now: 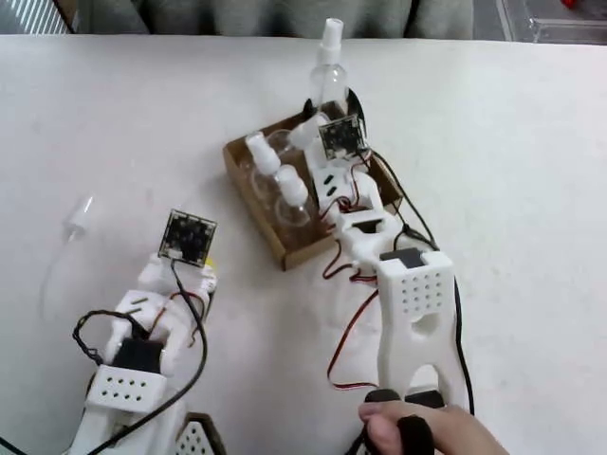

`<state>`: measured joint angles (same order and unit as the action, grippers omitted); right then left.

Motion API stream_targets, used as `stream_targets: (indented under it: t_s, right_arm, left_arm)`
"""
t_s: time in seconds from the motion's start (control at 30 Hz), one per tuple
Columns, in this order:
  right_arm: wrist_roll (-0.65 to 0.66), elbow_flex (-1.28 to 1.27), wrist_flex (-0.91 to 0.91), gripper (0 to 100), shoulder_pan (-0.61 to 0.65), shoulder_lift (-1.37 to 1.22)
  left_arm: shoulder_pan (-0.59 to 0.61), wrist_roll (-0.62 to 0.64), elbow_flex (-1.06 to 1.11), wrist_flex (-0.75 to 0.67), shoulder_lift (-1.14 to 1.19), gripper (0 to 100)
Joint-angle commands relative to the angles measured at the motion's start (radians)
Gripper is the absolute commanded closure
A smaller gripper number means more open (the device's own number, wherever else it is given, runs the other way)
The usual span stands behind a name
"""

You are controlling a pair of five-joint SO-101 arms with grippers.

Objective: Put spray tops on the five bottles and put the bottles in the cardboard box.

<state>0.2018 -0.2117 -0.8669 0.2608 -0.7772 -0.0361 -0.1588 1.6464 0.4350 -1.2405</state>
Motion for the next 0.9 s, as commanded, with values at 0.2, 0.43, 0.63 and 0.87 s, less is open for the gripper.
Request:
stream_targets:
  t_s: [0.2,0.43,0.63,0.87]
  right_arm:
    - [-0.006,-0.011,-0.019,82.8,-0.007,0.151]
    - [-0.006,-0.035,-0.019,82.8,0.004,0.176]
    - [-0.005,-0.029,-0.018,82.8,0.021,0.177]
    - [0.002,-0.026,-0.018,82.9,0.05,0.179]
  left_arm:
    - [-0.01,-0.009,-0.008,-0.035,-0.019,98]
    - [-0.01,-0.009,-0.008,-0.035,-0.019,98]
    - [-0.01,-0.009,-0.008,-0.035,-0.019,98]
    - [-0.01,-0.009,-0.008,-0.035,-0.019,98]
